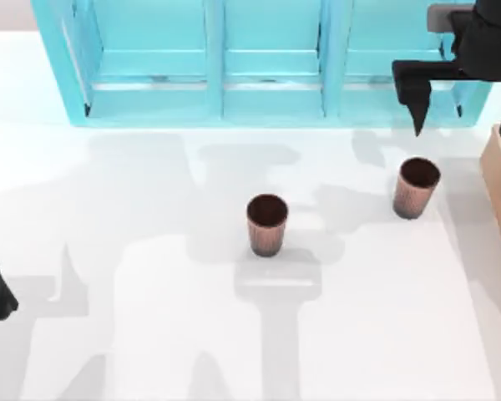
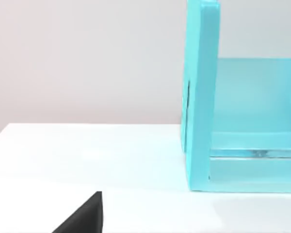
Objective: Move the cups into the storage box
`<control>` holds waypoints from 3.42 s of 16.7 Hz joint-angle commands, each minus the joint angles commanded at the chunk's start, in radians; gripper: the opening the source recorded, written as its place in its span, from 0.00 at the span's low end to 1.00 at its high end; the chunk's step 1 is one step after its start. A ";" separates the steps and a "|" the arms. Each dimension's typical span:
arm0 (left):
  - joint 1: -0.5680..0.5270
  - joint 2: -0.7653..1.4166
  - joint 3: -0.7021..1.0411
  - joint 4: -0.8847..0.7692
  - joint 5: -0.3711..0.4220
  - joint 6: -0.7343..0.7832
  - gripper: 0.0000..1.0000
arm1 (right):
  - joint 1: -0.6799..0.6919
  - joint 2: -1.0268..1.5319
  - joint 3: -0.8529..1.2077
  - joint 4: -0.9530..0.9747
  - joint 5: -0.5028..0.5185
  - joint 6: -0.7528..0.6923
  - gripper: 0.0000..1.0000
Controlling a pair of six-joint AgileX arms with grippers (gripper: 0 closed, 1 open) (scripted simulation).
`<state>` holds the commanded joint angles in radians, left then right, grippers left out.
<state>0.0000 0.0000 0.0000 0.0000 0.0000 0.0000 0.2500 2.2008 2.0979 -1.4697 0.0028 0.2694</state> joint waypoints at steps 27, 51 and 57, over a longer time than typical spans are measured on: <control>0.000 0.000 0.000 0.000 0.000 0.000 1.00 | 0.003 0.024 -0.358 0.383 0.000 0.003 0.77; 0.000 0.000 0.000 0.000 0.000 0.000 1.00 | 0.013 -0.019 -0.279 0.308 -0.018 -0.054 0.00; 0.000 0.000 0.000 0.000 0.000 0.000 1.00 | -0.148 -0.073 -0.154 0.123 -0.005 -0.189 0.00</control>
<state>0.0000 0.0000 0.0000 0.0000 0.0000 0.0000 0.1021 2.1279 1.9440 -1.3468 -0.0020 0.0804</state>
